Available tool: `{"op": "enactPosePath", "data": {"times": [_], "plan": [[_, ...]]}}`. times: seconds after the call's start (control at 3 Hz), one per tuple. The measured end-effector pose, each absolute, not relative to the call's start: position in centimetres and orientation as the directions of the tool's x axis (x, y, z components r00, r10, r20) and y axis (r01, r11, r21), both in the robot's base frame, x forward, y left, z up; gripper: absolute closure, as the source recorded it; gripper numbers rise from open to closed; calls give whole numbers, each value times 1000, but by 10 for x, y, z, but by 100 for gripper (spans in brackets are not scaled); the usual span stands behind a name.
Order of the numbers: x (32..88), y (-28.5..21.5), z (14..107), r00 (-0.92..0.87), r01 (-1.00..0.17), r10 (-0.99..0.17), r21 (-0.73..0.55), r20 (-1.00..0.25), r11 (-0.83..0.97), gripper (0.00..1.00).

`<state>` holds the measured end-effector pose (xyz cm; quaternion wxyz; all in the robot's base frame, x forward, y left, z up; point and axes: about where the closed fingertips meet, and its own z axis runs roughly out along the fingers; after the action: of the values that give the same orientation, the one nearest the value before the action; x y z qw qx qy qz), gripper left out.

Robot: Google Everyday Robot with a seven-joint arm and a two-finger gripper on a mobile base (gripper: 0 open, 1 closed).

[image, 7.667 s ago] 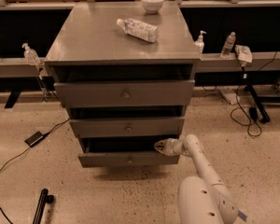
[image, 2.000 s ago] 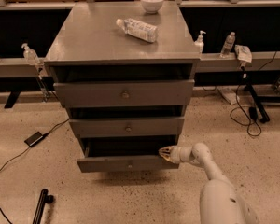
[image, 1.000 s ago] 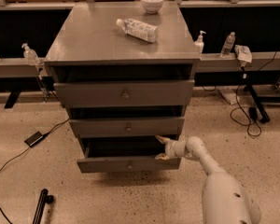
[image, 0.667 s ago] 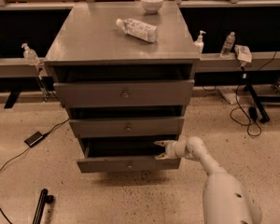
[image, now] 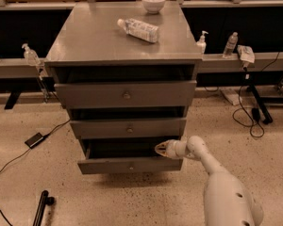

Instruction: Open bottom drawer

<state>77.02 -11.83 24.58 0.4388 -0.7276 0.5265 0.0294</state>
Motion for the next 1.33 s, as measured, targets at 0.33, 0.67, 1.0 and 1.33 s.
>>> {"op": "enactPosePath", "data": {"times": [0.33,0.67,1.0,1.33], "plan": [[779,-117,244,434,-801,-750,-594,-500,-68,100],[787,-117,231,401,-829,-759,-556,-512,-63,100],[793,-121,220,367,-849,-769,-527,-523,-47,100],[796,-127,208,331,-864,-778,-502,-533,-24,100]]}}
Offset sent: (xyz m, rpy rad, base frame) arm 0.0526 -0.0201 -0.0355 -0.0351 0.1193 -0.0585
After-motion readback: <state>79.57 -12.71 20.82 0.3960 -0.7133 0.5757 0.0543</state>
